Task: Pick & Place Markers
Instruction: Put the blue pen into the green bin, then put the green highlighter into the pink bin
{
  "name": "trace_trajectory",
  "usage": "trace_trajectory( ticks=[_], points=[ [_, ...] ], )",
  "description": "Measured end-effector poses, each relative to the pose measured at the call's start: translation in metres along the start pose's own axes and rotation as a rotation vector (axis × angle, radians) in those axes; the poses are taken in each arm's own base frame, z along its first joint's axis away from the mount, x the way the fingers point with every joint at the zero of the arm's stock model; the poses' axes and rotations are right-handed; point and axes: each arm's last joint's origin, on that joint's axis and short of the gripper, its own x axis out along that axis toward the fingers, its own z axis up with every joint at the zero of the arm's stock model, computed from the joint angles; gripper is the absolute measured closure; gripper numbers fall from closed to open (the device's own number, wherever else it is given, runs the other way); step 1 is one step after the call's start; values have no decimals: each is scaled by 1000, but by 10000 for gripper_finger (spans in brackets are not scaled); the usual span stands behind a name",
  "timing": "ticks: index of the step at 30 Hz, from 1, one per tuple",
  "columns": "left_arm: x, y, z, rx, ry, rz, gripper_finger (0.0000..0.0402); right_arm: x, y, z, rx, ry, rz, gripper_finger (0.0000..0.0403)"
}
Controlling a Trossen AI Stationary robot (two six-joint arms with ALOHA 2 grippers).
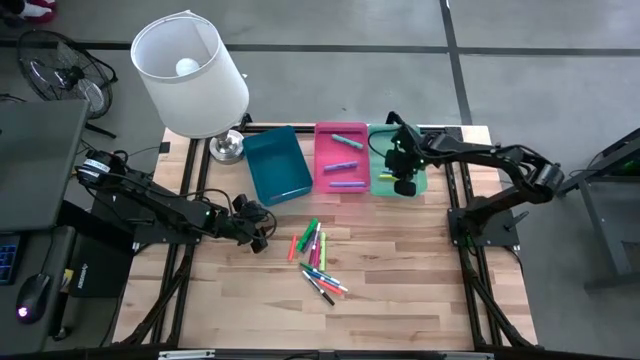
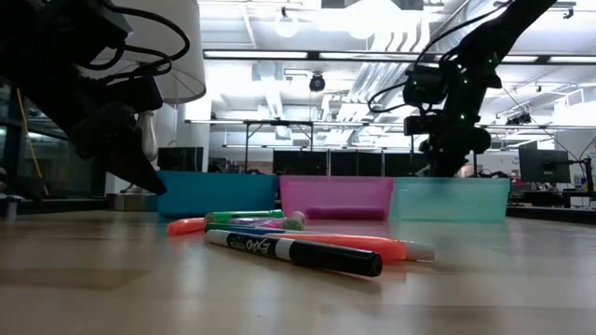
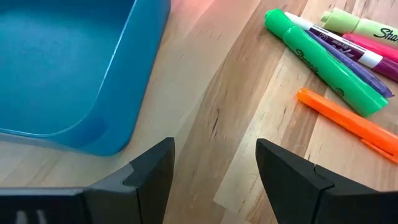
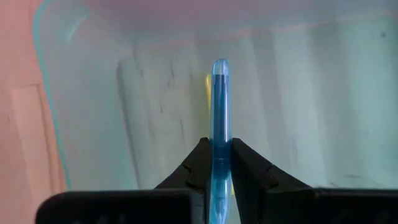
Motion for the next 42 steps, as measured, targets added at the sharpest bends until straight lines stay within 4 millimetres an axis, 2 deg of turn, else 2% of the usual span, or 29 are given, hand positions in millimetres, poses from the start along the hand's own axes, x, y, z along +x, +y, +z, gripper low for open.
trace_trajectory(
  ticks=[14,18,22,27,30,35,42],
  points=[
    [0,-1,1,-7,-6,-5,181,2,0,-2,28,11,-17,288],
    [0,-3,4,-29,-39,-31,181,1,-2,-2,76,39,-91,259],
    [-1,-7,11,-72,-98,-73,181,-7,-3,-3,133,33,-159,238],
    [-3,-13,21,-137,-171,-146,181,-25,-2,0,221,-67,-178,229],
    [-6,-19,33,-167,-184,-168,181,-38,1,2,284,-151,-152,232],
    [-17,-34,66,-148,-160,-142,181,-58,6,6,343,-315,-63,237],
    [-16,-58,100,-150,-12,-14,181,-71,20,12,286,-392,-37,237]
  ],
)
